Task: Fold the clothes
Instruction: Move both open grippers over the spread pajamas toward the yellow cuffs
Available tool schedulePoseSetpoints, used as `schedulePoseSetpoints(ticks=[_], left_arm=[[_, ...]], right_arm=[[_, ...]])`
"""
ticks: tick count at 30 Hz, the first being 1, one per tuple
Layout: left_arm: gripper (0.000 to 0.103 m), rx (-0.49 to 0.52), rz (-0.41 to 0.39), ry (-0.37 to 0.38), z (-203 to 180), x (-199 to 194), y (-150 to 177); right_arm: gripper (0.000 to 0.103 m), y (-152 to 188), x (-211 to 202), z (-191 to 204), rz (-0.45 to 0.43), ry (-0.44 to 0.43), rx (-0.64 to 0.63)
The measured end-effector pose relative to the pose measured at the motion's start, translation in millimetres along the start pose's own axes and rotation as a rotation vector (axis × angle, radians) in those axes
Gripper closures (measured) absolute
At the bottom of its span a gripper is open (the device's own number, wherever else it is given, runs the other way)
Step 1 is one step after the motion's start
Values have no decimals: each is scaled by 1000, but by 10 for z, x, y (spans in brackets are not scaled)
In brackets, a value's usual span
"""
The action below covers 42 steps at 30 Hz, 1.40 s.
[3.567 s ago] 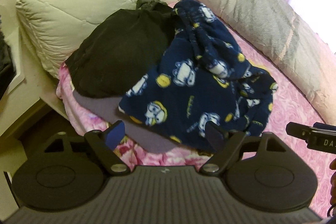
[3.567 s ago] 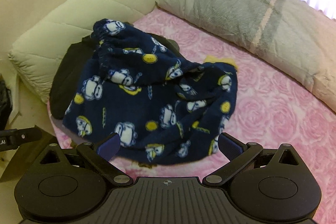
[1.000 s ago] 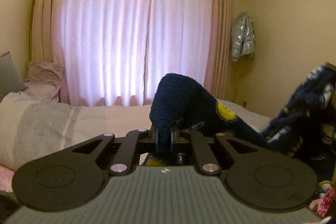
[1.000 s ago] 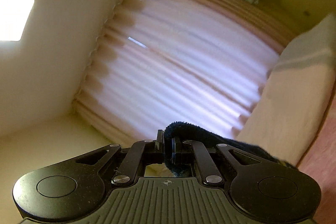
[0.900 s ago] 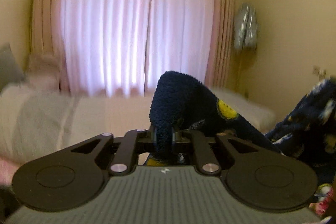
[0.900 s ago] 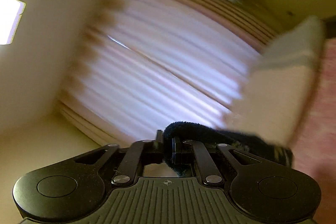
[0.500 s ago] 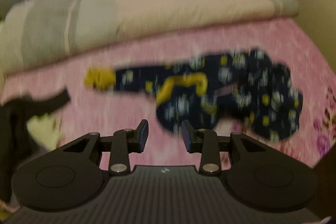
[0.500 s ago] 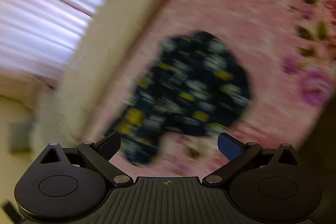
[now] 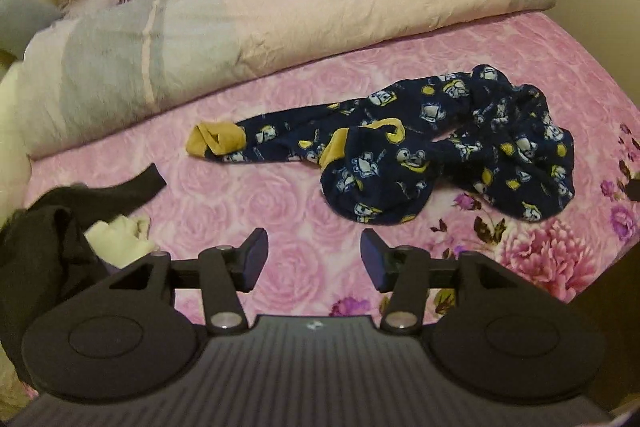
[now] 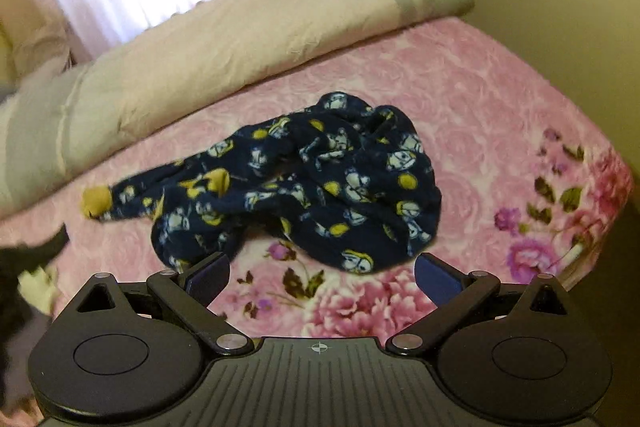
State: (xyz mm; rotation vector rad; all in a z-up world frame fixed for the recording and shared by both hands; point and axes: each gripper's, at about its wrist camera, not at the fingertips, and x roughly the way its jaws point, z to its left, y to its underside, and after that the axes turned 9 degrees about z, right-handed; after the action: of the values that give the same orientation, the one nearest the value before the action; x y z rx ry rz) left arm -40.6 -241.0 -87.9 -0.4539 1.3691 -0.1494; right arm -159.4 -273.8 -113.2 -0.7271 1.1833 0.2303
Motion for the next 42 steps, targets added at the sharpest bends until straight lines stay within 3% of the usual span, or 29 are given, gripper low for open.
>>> schedulePoseSetpoints(ticks=[6, 19, 31, 42], left_arm=[[52, 9, 29, -46, 116, -12, 232], [52, 56, 38, -36, 201, -37, 546], [52, 54, 22, -33, 147, 15, 405], [52, 33, 65, -35, -417, 373, -44]], right_arm=[[1, 392, 118, 90, 70, 41, 31], [1, 887, -112, 259, 112, 89, 55], [1, 826, -130, 278, 86, 105, 30], [1, 407, 130, -361, 110, 101, 56]])
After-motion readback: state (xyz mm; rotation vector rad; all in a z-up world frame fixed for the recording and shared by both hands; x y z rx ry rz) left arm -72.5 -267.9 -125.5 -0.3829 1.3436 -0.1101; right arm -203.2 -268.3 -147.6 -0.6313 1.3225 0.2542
